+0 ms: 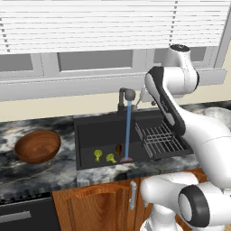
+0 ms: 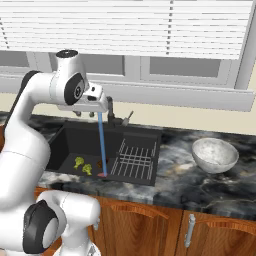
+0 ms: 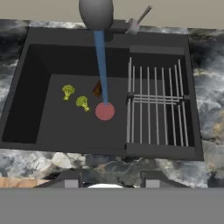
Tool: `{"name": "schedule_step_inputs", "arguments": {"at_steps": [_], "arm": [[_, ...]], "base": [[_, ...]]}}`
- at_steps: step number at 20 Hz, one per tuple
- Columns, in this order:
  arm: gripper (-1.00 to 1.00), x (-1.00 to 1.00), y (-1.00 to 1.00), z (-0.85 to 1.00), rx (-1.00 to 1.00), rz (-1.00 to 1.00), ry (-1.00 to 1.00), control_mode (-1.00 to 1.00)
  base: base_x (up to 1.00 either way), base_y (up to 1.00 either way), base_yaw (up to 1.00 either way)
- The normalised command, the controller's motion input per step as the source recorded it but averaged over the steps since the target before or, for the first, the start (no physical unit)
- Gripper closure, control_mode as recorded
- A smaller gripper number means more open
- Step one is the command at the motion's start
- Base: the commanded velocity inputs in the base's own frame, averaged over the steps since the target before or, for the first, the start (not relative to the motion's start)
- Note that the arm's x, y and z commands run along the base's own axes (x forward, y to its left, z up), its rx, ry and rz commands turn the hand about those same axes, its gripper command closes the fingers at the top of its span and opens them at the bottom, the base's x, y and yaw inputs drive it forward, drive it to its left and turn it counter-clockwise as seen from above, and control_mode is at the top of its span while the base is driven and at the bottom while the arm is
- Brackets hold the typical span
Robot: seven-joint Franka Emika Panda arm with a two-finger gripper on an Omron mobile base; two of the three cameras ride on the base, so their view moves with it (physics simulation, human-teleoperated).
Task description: Pick the broccolis from the sink and place them in one bowl. Place the sweet potato in the other bowl. Then turn off the sink faucet.
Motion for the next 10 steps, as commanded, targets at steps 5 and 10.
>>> {"name": "schedule_step_inputs", "arguments": {"at_steps": [5,10], "arm": [[-1.00,-0.07,0.02,-0.01,0.00,0.00,-0.16,-1.00],[-1.00,-0.19,0.21,-0.07,0.00,-0.01,-0.20,-1.00]], "base": [[0.00,0.00,0.00],[0.00,0.00,0.00]]}}
